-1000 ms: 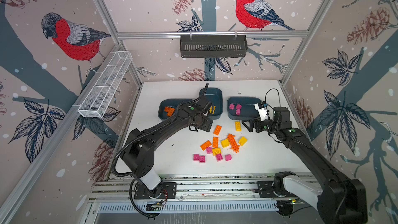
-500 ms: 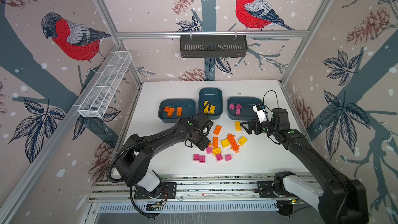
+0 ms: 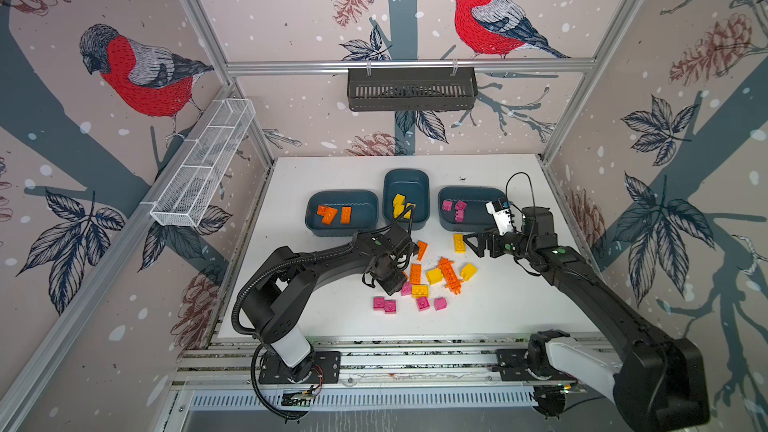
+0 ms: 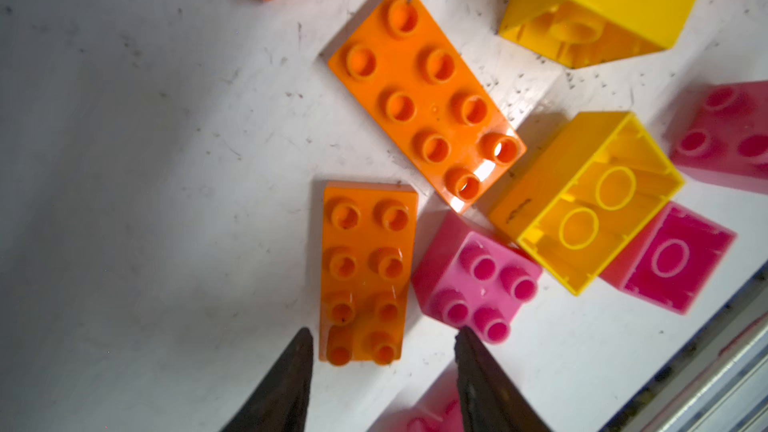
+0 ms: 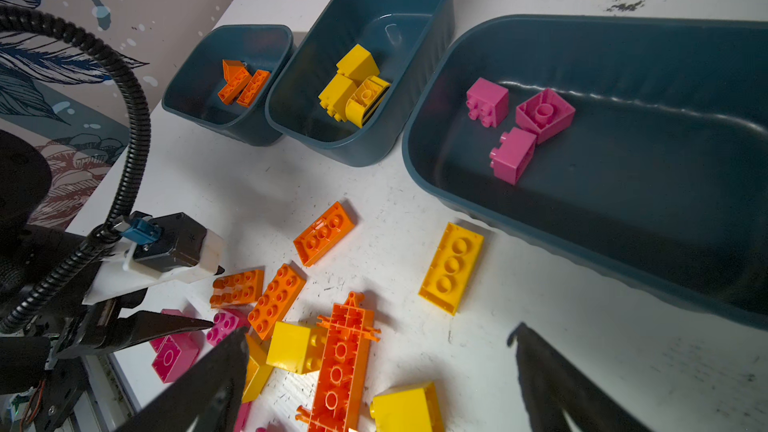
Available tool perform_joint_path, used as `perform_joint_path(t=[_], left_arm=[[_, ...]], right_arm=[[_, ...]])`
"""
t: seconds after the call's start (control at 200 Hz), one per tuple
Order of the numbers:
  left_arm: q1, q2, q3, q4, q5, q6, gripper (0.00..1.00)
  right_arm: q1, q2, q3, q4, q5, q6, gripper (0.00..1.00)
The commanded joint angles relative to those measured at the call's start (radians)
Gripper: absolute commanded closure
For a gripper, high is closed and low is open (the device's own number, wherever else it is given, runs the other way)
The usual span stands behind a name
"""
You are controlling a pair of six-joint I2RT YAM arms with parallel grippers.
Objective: Sort the legos into containers by color
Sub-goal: 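Lower the left gripper onto an orange 2x4 brick and grasp it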
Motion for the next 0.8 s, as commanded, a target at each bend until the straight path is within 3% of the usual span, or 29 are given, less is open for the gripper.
perform_joint_path(t=[0.0, 0.4, 0.796], left_arm=[[-0.002, 0.028, -0.009, 0.013, -0.059, 0.048, 0.46], [0.009, -0.007, 0.089, -0.07, -0.023, 0.085, 0.45], [0.022, 0.025, 0.047, -0.032, -0.008, 0.115, 0.49]], right_arm=[[0.005, 0.011, 0.011, 0.013, 0.001, 0.001, 0.01], [0.01, 0.016, 0.014, 0.006, 0.01, 0.002, 0.0], [0.016, 0.02, 0.01, 0.009, 0.011, 0.003, 0.0]])
